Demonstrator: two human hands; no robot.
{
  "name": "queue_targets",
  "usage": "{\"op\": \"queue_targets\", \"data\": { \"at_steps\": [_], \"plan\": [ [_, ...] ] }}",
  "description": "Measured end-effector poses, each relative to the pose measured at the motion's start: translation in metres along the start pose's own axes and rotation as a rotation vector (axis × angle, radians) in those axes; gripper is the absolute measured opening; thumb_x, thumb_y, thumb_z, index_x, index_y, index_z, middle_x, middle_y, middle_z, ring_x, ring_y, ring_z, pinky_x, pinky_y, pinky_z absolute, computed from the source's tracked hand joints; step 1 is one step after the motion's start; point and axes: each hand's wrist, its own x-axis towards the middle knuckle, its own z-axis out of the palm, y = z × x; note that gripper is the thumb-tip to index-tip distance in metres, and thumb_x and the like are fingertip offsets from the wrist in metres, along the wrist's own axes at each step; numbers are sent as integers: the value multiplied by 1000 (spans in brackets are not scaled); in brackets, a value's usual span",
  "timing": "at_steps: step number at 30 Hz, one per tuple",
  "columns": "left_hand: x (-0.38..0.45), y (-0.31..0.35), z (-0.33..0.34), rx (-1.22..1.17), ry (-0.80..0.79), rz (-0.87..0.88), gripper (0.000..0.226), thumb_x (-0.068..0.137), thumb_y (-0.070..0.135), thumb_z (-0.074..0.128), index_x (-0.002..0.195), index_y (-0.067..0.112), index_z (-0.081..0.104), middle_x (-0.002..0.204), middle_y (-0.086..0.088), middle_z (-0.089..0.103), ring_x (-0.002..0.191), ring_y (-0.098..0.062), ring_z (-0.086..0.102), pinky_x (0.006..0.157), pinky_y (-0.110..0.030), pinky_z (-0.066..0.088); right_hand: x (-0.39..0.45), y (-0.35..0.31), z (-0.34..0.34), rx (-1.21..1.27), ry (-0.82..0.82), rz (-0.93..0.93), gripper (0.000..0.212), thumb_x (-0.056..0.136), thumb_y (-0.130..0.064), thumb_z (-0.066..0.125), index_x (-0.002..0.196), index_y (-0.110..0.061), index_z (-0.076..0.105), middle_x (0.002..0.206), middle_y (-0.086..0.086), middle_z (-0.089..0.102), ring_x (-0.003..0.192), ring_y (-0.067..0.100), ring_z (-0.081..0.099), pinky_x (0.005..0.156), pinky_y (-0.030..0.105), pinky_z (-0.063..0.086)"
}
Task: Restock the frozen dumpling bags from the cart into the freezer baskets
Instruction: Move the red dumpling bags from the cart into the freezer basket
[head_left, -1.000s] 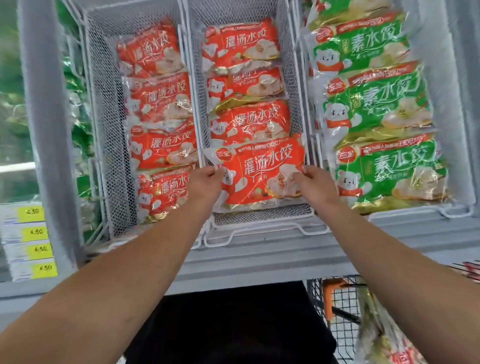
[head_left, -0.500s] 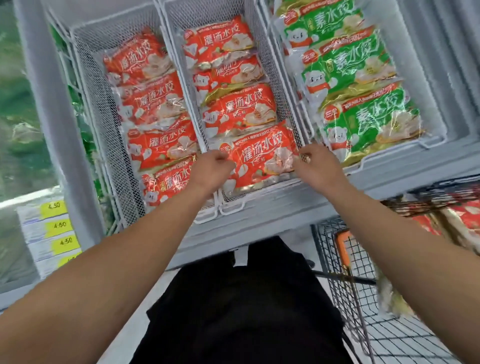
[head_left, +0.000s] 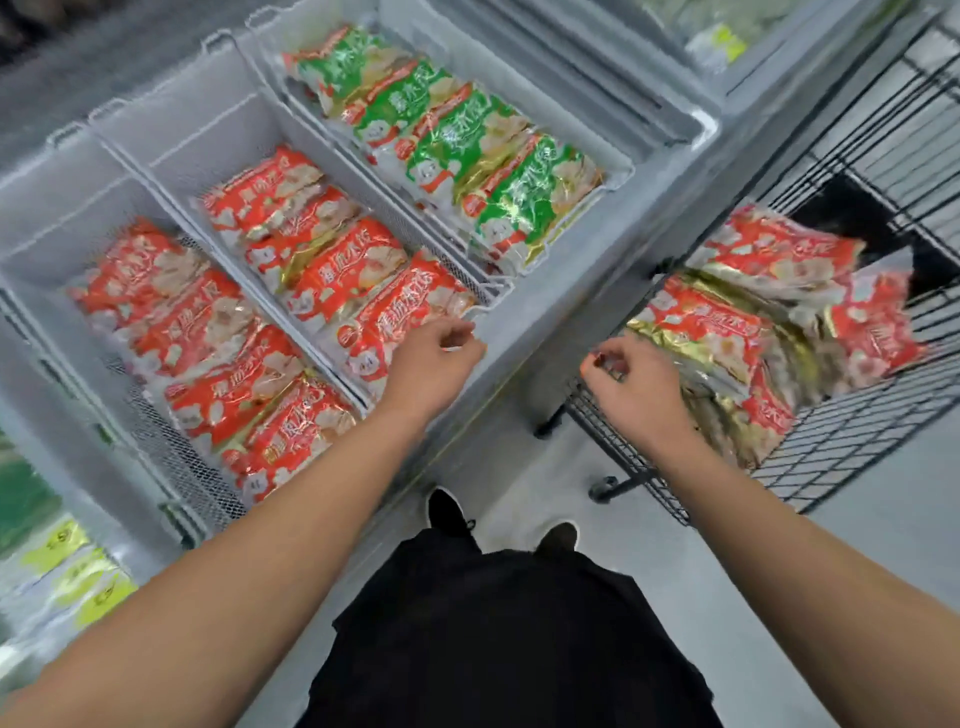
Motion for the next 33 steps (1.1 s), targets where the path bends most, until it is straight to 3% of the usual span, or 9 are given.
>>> {"op": "queue_targets", "data": {
  "at_steps": [3,7,12,16,21,27,30,33],
  "plan": [
    [-16,19,36,54,-81,58,31,89,21,68,119,14,70,107,3,69,105,-15,65,95,-26,46,-28,40,-21,72,64,107,37,90,-26,63,124,-15,62,124,3,60,115,19,56,94,31,42],
    [-41,42,89,64,-173,87,38,81,36,68,115,20,72,112,3,72,106,-15,66,97,-31,49,-63,93,-53,131,140,196,38,92,-26,60,129,-19,59,131,1,58,121,19,53,97,31,41],
    [-73,67,161,113,-213,132,32,87,24,68,118,18,71,117,3,71,110,-12,64,104,-33,47,-94,163,-91,228,190,297,40,86,-31,60,125,-22,61,110,-3,61,98,17,58,89,33,47],
    [-92,83,213,126,-228,132,35,87,29,67,121,20,70,115,4,71,108,-11,65,101,-38,51,-103,213,-123,256,210,307,31,90,-31,63,120,-24,63,115,-5,63,92,7,60,74,21,44],
    [-95,99,259,138,-254,107,40,86,31,67,124,20,68,116,5,70,108,-11,65,100,-39,53,-95,251,-150,291,220,347,33,89,-30,63,122,-21,62,121,-3,61,107,15,57,93,33,47],
    [-61,120,297,214,-288,100,40,88,31,65,127,22,65,118,7,68,108,-13,64,102,-42,51,-60,274,-164,307,196,393,33,89,-26,62,121,-18,62,116,2,63,93,18,63,80,31,53],
    [-27,127,314,232,-331,80,42,89,31,64,130,21,63,120,6,68,110,-13,63,102,-42,51,-30,278,-165,318,176,425,38,88,-28,60,125,-18,60,122,2,62,102,20,61,91,42,53],
    [15,132,333,255,-370,43,43,88,32,65,129,21,63,120,6,67,110,-15,63,102,-43,51,7,280,-164,320,149,455,39,91,-26,59,128,-17,58,126,0,59,105,17,58,95,38,51]
  ]
}}
